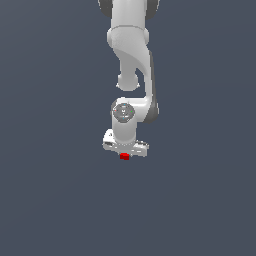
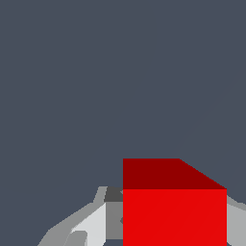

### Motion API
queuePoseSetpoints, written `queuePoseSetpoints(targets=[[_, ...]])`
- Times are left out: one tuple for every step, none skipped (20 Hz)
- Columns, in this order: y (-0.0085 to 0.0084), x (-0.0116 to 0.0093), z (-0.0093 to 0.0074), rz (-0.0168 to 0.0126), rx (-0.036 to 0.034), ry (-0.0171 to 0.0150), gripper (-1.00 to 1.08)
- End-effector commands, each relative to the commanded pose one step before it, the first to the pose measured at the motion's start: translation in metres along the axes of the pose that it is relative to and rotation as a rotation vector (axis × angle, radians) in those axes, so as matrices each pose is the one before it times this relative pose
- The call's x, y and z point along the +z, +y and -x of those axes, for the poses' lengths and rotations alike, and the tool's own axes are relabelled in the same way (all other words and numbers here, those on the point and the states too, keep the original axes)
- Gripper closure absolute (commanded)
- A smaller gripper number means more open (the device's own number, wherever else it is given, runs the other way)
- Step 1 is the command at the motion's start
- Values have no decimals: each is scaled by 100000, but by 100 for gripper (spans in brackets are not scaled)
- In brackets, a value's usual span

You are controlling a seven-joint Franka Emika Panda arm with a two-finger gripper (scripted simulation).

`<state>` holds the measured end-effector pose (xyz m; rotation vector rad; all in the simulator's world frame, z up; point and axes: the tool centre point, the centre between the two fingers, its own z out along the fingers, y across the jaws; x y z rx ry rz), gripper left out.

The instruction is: Pick up the red cube and move it to a goal position.

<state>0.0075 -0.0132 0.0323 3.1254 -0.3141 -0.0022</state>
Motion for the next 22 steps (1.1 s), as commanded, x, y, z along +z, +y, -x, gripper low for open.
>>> queuePoseSetpoints(targets=[[-393, -484, 1425, -29, -42, 92, 108], [-169, -203, 655, 0, 0, 0, 108], [-173, -207, 666, 0, 0, 0, 108], [-171, -203, 653, 0, 0, 0, 108], [-165, -196, 627, 0, 0, 0, 108], [-159, -188, 600, 0, 0, 0, 108], [-141, -201, 570, -34, 18, 30, 108], [-146, -171, 540, 0, 0, 0, 108], [-139, -162, 509, 0, 0, 0, 108], [-132, -153, 476, 0, 0, 0, 108], [-124, -143, 442, 0, 0, 0, 108], [-116, -133, 408, 0, 0, 0, 108], [-108, -123, 372, 0, 0, 0, 108], [-99, -112, 335, 0, 0, 0, 108], [-89, -100, 298, 0, 0, 0, 108], [-79, -88, 260, 0, 0, 0, 108], [-68, -75, 221, 0, 0, 0, 108], [-56, -62, 182, 0, 0, 0, 108], [-44, -49, 142, 0, 0, 0, 108], [-32, -35, 102, 0, 0, 0, 108], [-19, -21, 61, 0, 0, 0, 108], [-6, -7, 20, 0, 0, 0, 108]])
